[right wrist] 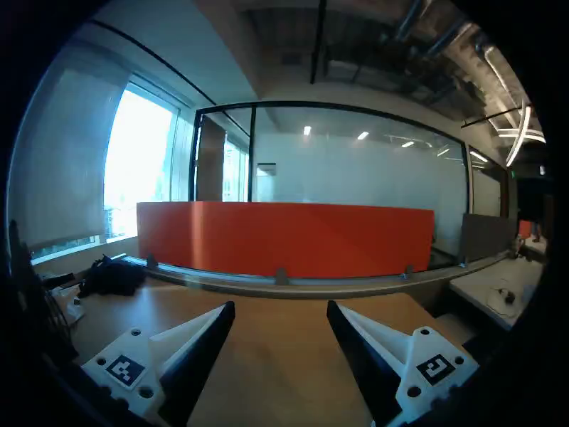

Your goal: Fold towel

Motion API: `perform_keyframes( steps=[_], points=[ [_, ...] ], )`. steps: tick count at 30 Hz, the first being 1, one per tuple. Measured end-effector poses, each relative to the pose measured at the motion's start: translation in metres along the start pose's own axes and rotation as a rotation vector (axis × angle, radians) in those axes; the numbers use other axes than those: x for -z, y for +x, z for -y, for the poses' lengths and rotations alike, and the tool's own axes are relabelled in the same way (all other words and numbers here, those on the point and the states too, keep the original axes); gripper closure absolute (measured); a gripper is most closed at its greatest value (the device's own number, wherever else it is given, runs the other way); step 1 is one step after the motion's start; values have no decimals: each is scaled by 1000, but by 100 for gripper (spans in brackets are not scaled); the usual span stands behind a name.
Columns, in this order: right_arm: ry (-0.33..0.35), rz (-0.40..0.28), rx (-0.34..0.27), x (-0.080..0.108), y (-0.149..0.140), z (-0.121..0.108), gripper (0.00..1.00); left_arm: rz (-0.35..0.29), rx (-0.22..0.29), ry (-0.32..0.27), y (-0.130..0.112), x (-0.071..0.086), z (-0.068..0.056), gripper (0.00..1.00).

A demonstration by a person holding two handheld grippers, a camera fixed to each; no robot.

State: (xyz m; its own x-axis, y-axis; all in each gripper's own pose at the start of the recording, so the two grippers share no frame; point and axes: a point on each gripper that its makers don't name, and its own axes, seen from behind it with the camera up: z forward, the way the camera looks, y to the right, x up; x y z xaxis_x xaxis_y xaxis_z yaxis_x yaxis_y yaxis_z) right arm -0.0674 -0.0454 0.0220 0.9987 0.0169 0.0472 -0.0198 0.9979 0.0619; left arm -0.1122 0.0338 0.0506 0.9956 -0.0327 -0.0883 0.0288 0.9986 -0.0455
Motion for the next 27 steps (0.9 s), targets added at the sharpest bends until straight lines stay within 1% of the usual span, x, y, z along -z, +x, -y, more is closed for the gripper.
perform_keyframes(
  steps=[3,9,18,27],
  points=[
    [-10,-1,17,-4,-6,2,0,-2,-2,16,-12,2,8,6],
    [-11,-3,26,-9,-13,8,0,-13,-18,36,-31,7,17,6],
    [-30,2,21,-15,-27,2,0,-28,-51,62,-50,15,22,6],
    [-40,3,12,-16,-39,-6,0,-35,-56,87,-61,25,27,6]
  ],
)
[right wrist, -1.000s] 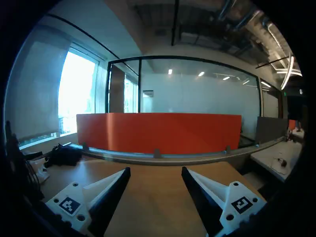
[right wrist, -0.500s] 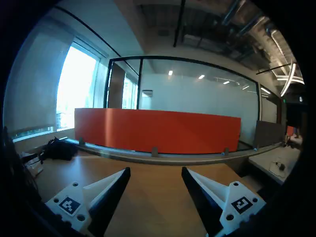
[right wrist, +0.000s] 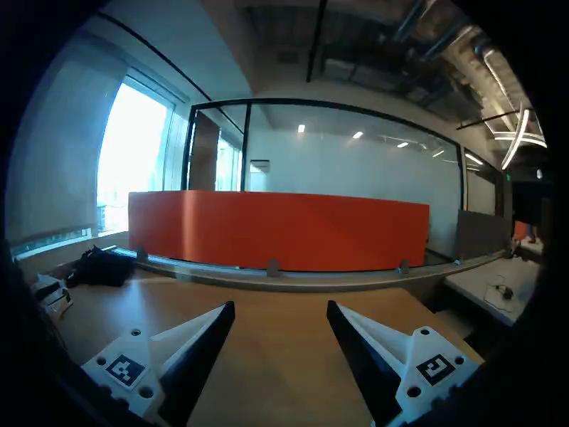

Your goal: Fold towel

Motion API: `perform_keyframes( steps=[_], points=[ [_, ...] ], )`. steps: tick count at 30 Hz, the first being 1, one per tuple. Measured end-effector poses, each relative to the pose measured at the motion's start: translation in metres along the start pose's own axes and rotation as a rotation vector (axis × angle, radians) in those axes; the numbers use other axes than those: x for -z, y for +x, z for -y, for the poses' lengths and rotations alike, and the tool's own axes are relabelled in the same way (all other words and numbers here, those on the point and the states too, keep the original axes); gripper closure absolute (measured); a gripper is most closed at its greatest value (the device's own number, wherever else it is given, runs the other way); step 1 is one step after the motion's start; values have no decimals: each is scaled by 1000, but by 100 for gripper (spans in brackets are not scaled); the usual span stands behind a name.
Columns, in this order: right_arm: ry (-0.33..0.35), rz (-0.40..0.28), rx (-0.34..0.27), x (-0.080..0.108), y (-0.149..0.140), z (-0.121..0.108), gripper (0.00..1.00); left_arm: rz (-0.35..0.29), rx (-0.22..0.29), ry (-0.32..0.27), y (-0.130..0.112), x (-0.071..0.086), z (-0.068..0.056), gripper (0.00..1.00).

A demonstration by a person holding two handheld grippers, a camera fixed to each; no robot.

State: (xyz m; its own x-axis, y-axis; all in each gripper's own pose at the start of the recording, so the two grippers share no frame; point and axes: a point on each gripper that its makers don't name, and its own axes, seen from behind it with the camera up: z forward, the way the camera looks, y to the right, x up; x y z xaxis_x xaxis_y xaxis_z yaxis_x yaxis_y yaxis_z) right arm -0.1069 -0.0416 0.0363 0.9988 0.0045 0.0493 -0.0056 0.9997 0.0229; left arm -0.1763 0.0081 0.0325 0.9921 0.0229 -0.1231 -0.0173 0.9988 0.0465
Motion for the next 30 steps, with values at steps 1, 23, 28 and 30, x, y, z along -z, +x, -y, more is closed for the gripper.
perform_keyframes(
  steps=[1,23,28,30],
  points=[
    [-1,1,1,0,-1,-1,0,-1,0,0,-1,1,0,6],
    [-9,-9,-3,9,-5,-11,0,36,25,11,-22,0,6,6],
    [-5,-12,-3,10,-7,-15,0,36,25,10,-23,0,6,6],
    [-1,-15,-2,10,-8,-16,0,36,25,10,-23,-1,6,6]
  ],
)
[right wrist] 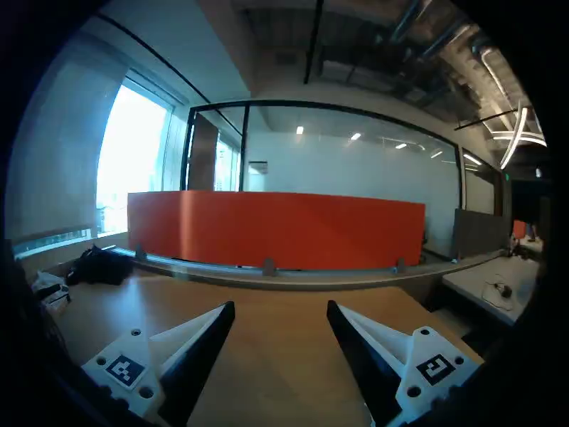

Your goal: Fold towel

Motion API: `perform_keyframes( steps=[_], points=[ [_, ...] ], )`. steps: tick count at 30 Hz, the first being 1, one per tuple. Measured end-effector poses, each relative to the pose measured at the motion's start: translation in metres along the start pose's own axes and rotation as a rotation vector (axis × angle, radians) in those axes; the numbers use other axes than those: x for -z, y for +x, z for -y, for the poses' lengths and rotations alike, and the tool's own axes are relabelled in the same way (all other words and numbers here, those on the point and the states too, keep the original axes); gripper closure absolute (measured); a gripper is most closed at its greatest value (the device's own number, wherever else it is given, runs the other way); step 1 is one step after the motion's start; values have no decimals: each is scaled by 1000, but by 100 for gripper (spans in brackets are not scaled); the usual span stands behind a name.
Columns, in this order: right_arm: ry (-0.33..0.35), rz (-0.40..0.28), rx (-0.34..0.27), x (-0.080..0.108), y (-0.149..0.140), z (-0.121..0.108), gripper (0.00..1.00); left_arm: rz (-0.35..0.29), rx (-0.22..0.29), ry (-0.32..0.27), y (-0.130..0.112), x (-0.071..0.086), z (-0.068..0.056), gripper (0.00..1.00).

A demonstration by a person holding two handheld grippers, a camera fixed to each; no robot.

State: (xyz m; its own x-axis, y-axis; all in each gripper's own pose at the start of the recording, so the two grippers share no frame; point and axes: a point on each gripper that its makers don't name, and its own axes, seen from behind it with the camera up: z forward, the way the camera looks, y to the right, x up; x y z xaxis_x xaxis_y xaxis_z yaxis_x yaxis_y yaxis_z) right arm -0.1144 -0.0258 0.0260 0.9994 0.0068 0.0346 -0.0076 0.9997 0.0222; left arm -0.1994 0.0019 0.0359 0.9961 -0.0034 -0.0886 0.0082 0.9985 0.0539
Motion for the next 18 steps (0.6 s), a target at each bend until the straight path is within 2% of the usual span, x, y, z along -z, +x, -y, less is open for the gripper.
perform_keyframes(
  steps=[9,18],
  points=[
    [-8,-52,14,-4,-1,-12,0,0,0,0,-1,0,0,6],
    [-41,-46,-17,-6,-33,-31,0,0,0,0,-1,0,-1,6]
  ],
)
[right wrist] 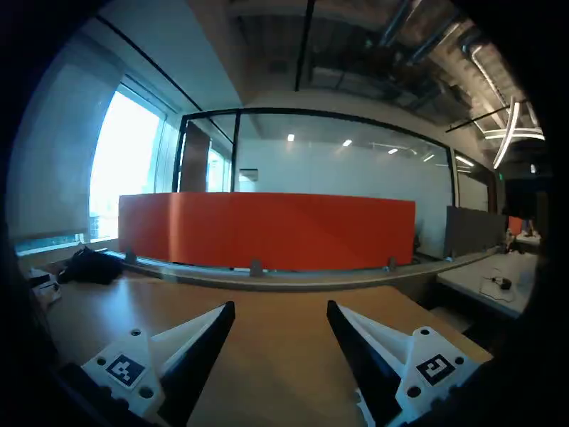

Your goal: Fold towel

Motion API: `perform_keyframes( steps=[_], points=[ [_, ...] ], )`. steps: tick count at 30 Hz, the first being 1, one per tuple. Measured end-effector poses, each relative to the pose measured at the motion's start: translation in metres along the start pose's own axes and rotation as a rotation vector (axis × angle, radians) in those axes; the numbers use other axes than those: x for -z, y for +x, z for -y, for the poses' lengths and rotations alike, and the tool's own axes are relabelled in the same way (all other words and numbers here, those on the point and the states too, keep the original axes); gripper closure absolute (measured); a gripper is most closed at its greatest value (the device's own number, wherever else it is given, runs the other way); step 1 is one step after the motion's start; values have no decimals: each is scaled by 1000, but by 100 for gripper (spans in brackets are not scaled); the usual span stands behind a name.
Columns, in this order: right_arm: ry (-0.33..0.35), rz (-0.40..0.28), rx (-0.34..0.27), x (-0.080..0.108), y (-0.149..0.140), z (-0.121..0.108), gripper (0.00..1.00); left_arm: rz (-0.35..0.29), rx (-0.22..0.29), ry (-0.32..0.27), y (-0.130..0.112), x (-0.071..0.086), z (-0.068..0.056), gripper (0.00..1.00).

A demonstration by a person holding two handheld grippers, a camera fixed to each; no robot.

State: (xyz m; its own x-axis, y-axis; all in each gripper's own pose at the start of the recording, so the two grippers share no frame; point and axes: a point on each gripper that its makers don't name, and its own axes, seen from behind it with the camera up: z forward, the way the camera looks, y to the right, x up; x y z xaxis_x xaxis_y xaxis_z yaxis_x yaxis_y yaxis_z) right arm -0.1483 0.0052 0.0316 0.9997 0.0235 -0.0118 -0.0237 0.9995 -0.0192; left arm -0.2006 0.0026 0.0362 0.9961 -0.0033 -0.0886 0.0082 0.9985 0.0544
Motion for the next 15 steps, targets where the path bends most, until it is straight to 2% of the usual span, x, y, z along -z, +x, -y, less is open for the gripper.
perform_keyframes(
  steps=[9,15],
  points=[
    [2,-1,15,0,-38,-1,0,0,0,0,-1,0,0,6],
    [-14,8,-41,-3,-58,-9,0,0,0,0,-1,0,-1,6]
  ],
)
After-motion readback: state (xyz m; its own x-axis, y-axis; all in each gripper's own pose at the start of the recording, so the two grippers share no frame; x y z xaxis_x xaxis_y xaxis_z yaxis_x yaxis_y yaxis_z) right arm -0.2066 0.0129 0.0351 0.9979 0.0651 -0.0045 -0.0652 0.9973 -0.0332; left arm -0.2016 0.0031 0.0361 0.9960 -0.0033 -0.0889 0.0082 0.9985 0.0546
